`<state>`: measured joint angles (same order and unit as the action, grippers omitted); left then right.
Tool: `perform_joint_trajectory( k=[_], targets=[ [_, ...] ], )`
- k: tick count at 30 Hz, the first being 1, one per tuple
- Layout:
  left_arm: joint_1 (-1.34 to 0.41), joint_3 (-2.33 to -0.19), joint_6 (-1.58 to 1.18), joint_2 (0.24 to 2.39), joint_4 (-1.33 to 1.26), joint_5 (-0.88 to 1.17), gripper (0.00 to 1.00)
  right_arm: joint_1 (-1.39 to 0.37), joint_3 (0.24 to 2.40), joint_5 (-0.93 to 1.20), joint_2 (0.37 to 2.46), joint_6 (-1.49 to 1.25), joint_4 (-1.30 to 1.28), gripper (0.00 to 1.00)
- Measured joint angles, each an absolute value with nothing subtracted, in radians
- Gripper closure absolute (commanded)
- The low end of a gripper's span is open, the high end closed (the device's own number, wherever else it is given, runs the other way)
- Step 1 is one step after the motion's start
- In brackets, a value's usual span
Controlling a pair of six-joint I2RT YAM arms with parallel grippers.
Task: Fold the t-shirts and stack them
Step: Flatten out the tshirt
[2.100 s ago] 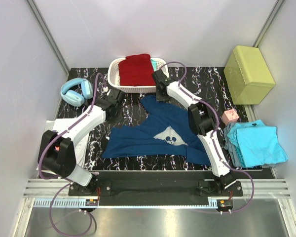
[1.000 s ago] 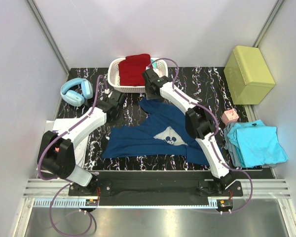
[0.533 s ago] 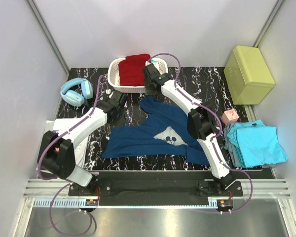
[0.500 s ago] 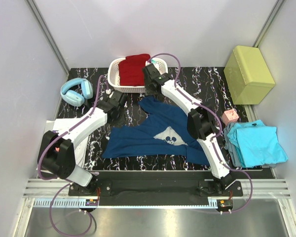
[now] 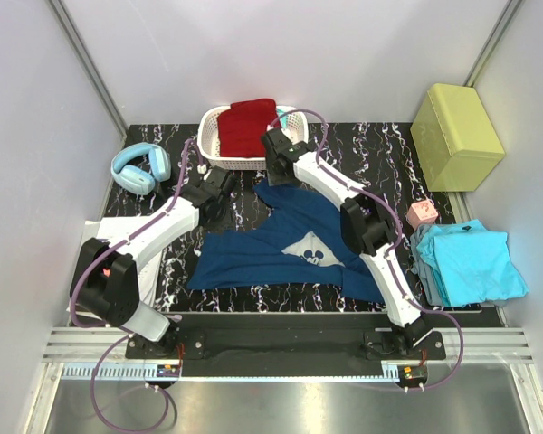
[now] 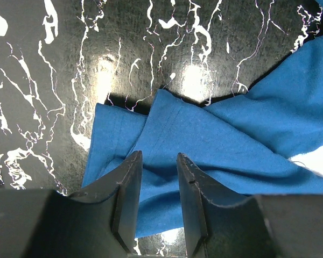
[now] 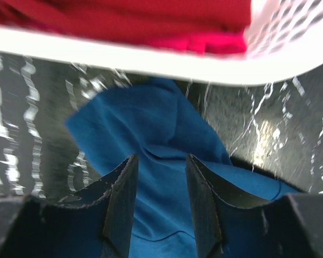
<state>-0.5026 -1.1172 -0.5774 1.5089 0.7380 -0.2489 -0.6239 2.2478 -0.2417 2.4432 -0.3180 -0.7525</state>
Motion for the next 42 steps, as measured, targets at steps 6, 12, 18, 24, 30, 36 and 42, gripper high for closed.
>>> perform_joint_trajectory(
  k=[6,12,18,24,30,36,42],
  targets=[
    [-0.503,-1.116,-0.577,1.509,0.738,-0.248,0.64,-0.624,2.156,-0.241,2.452,-0.322,-0.749,0.62],
    [-0.506,-1.113,-0.577,1.509,0.738,-0.246,0.64,-0.624,2.137,-0.242,2.452,-0.325,-0.742,0.9],
    [-0.51,-1.109,-0.577,1.509,0.737,-0.246,0.64,-0.625,2.096,-0.273,2.443,-0.325,-0.715,1.0],
    [-0.51,-1.103,-0.577,1.509,0.733,-0.246,0.65,-0.619,2.016,-0.371,2.391,-0.323,-0.706,1.0],
    [-0.51,-1.103,-0.577,1.535,0.727,-0.247,0.55,-0.587,1.992,-0.458,2.302,-0.303,-0.703,1.0],
    [-0.509,-1.114,-0.572,1.599,0.717,-0.246,0.32,-0.55,1.968,-0.527,2.198,-0.287,-0.69,1.0],
    [-0.509,-1.167,-0.569,1.674,0.706,-0.247,0.3,-0.515,1.852,-0.583,2.098,-0.273,-0.665,1.0]
  ],
)
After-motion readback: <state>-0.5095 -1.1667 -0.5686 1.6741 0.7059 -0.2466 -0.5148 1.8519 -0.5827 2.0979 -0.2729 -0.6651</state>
